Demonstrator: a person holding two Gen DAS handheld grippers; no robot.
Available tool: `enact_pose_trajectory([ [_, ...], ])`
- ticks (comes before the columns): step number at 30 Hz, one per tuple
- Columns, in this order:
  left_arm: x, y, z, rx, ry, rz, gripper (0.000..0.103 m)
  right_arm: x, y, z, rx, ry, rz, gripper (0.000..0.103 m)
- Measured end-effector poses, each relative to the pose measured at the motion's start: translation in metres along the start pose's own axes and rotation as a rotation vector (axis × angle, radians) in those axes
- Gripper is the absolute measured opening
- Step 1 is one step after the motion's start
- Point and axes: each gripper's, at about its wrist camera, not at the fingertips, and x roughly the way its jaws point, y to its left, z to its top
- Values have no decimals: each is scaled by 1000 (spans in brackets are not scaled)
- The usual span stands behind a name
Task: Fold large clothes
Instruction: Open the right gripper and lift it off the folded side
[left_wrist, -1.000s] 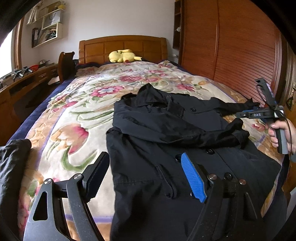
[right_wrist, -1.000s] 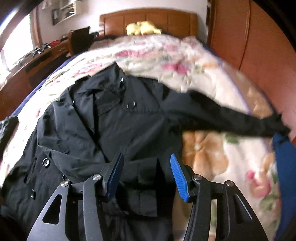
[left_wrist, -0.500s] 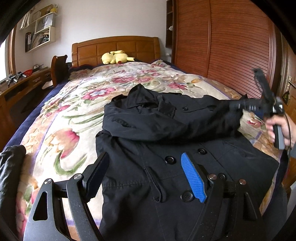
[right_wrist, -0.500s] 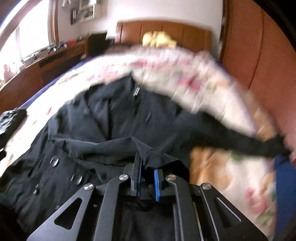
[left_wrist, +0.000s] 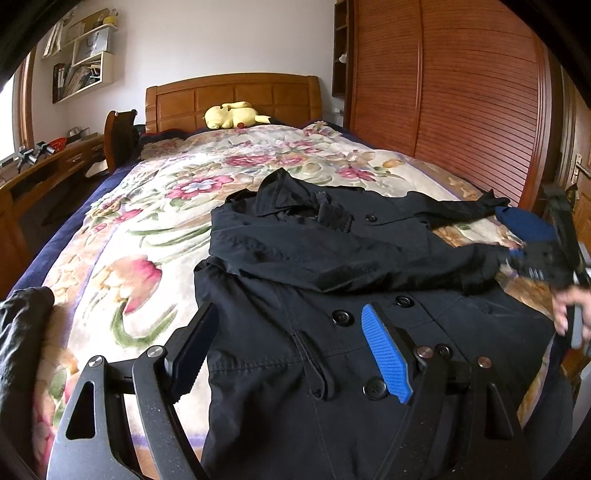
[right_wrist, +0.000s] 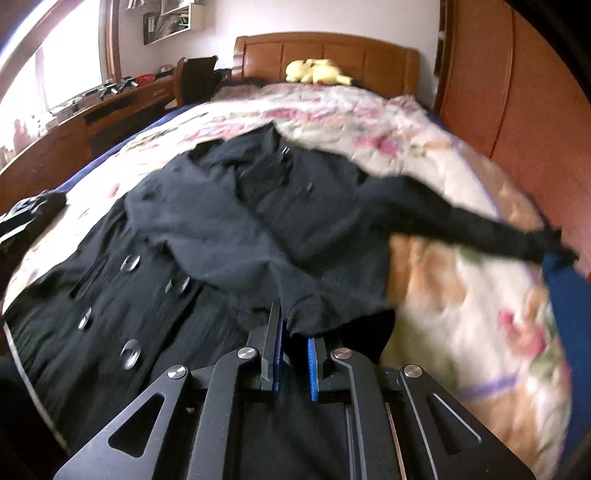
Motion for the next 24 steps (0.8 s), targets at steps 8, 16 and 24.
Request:
enact_pose_trajectory([
  [8,4,-10,-1,11,10,-6,81,-33,12,-13,-32,70,67,17],
  [16,4,-17,1,0,-9,-43,81,-77,16,10,-77,1,19,42],
  [24,5,-19,4,3,-21,-53,81,-49,0,38,-33,-22,-20,43],
])
